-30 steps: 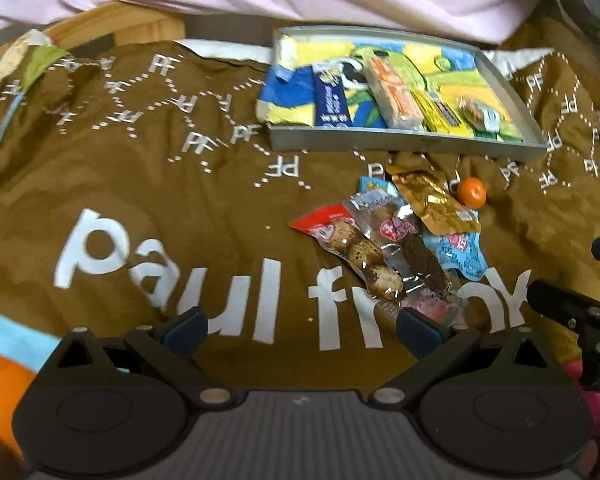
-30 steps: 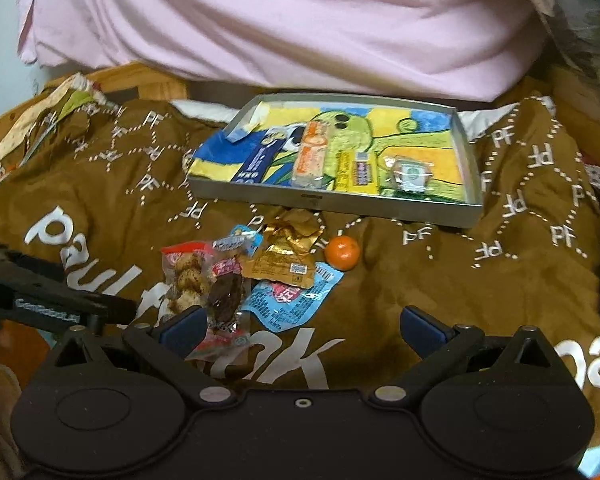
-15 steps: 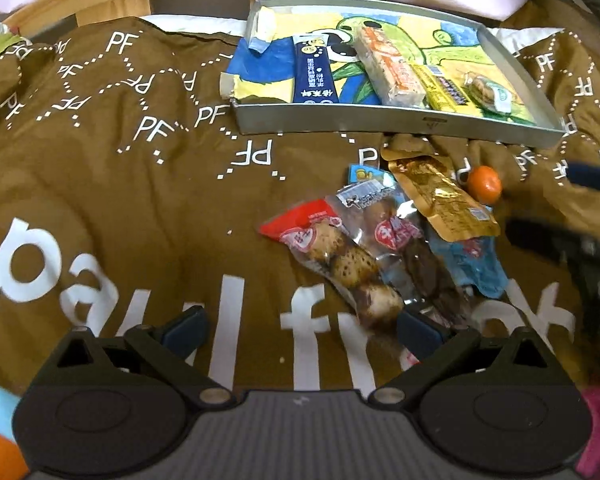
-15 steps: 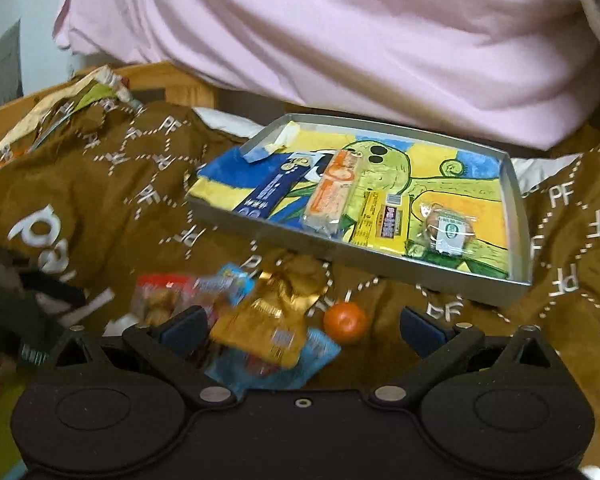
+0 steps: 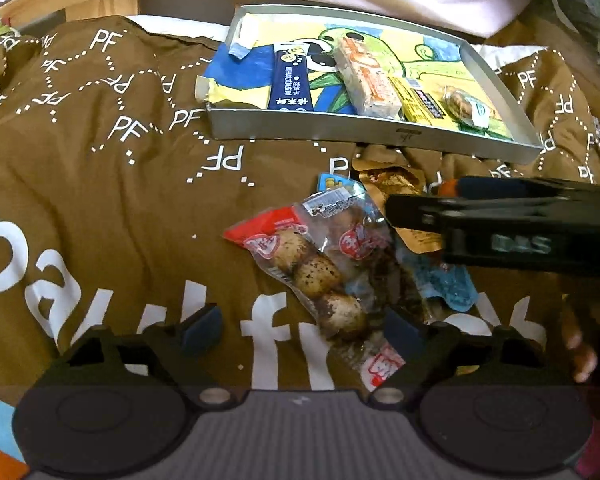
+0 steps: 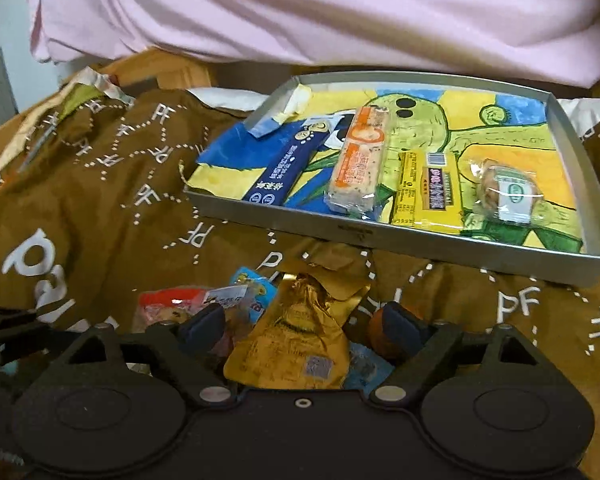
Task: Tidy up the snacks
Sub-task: 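Grasp the red-topped quail egg bag with left gripper while right gripper grasps gold pouch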
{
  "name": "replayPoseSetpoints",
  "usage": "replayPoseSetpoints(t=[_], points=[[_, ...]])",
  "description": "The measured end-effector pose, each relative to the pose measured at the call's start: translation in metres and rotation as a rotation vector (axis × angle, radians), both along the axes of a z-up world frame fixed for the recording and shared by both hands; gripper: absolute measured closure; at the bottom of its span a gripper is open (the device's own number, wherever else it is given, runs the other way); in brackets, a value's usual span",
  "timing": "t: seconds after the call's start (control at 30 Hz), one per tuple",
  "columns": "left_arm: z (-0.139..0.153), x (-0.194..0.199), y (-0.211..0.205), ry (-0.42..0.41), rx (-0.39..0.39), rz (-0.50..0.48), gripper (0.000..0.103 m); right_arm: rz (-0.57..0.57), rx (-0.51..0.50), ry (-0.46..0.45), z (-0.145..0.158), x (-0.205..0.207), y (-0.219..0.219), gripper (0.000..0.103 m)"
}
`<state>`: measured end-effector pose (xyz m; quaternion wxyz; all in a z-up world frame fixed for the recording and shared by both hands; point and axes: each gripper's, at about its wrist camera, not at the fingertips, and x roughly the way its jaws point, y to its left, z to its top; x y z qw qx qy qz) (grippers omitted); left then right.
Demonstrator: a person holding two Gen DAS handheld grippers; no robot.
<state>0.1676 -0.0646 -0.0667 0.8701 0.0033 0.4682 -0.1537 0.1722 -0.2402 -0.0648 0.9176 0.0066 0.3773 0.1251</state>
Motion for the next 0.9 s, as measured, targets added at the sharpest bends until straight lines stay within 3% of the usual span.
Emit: replayPoseSetpoints(t=[0.07,0.13,0.33,0.6,0.8,0.9], points=[[0.0,-0.001,0.001,-0.002,-0.01,0.005,0.023,0.012,-0.04,0.002,-0.002,0.003,0.008,0.02],[0.0,-0.001,0.002,-0.001,-0.035,0.005,0.029,0.035,-0.058,0.022,-0.004,0.003,0.013,0.033],[0.0,-0.002,0.008,0.021,-0.135,0.0,0.052,-0.001,-0.011,0.087,-0.004,0.0,-0.001,0.036],[-0.004,0.004,0.017,0.039,-0.208,0.046,0.054,-0.005,0.02,0.099,-0.007,-0.002,-0.006,0.034],[-0.006,0.006,0.017,0.021,-0.179,0.057,0.051,-0.031,0.08,0.123,-0.01,0.002,-0.014,0.038],[-0.006,0.006,0.019,0.035,-0.217,0.056,0.064,-0.039,0.094,0.131,-0.008,-0.002,-0.015,0.041]])
